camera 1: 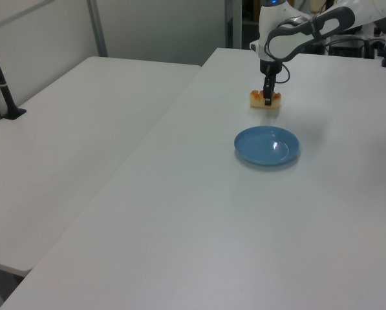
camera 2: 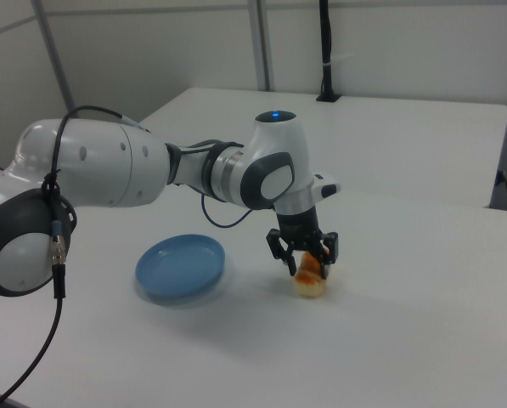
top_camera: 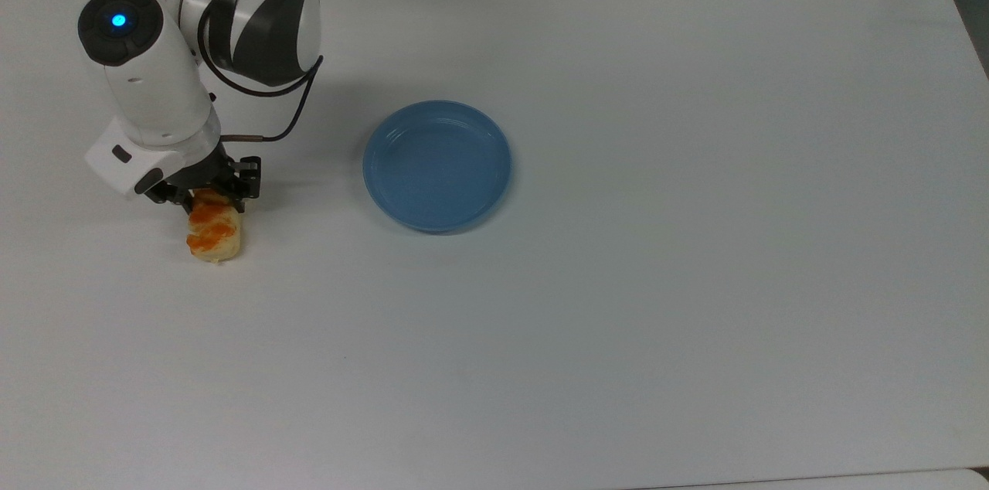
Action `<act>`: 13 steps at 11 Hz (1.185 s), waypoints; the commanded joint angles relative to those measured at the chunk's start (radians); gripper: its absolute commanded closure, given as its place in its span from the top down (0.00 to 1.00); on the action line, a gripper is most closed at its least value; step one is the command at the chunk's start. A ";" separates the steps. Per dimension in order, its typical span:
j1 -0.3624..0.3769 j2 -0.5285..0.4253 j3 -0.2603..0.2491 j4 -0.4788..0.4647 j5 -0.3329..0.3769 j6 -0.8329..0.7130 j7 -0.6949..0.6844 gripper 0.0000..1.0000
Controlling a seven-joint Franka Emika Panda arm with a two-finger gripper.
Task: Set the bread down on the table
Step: 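Carry the bread roll off the plate and lower it onto the table, then open the gripper to release the bread and raise it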
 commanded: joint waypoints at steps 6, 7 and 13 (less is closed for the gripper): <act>0.034 -0.365 0.001 -0.020 0.094 -0.392 0.379 1.00; 0.051 -0.416 0.000 -0.020 0.128 -0.455 0.390 1.00; 0.373 -0.551 -0.252 -0.021 0.156 -0.563 0.483 1.00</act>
